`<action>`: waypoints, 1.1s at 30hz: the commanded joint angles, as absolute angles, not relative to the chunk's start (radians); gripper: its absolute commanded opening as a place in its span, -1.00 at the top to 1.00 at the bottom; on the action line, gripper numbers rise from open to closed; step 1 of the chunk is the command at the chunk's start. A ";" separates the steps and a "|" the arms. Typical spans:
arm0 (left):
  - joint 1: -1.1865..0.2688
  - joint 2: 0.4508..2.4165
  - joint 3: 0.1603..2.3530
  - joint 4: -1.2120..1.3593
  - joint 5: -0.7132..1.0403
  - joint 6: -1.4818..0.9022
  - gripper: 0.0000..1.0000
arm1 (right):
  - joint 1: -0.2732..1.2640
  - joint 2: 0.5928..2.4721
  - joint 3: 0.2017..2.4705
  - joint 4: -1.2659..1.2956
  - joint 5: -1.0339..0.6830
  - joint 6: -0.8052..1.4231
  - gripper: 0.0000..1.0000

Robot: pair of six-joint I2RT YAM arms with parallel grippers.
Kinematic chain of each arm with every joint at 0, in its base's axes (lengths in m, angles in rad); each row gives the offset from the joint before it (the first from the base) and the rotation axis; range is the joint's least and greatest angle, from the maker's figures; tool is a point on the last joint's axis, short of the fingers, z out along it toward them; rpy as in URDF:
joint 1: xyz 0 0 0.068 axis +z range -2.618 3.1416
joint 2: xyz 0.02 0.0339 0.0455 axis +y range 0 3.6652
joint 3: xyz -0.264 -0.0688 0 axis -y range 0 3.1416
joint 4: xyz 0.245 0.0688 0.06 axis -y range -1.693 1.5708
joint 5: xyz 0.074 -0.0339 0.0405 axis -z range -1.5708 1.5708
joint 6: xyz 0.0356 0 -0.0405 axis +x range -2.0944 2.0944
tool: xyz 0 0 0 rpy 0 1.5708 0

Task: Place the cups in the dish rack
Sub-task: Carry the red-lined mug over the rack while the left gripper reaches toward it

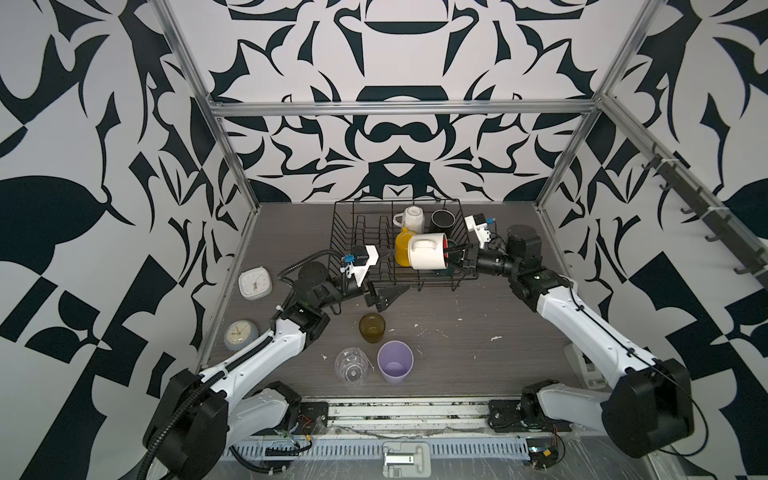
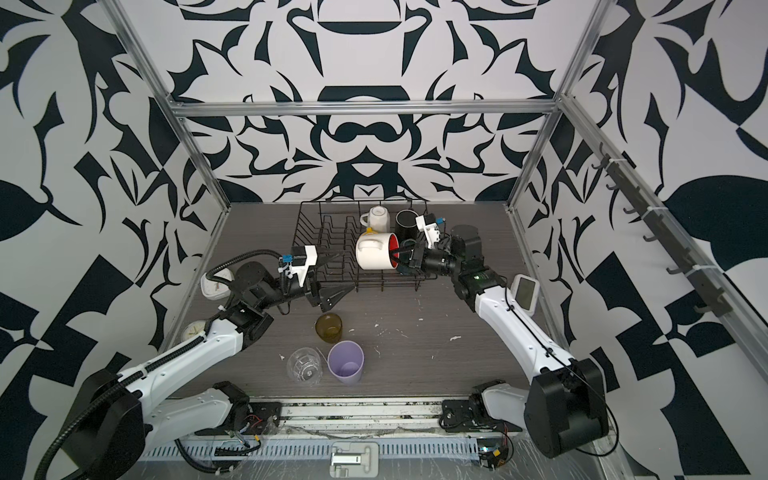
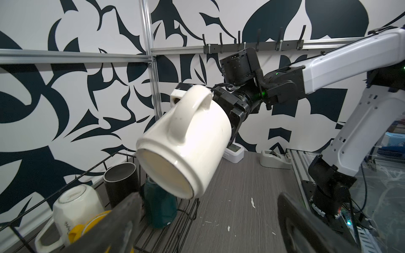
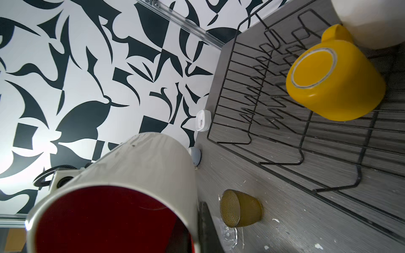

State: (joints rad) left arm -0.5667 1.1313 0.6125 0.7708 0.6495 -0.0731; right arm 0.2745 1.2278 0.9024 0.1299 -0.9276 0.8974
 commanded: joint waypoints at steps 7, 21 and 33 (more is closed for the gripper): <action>-0.563 1.183 0.647 0.875 0.675 -0.075 -0.99 | 0.331 1.200 0.950 0.292 -1.038 0.937 1.00; -0.563 1.212 0.655 0.936 0.675 -0.106 -0.99 | 0.405 1.209 0.943 0.291 -1.048 0.922 1.00; -0.564 1.239 0.658 0.991 0.736 -0.150 -0.98 | 0.461 1.243 0.943 0.369 -1.051 0.968 1.00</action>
State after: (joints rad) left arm -0.5667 1.2301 0.6243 0.9314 0.7238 -0.1261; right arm 0.4431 1.2617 0.9024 0.2268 -1.0023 0.9401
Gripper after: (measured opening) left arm 0.992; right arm 0.096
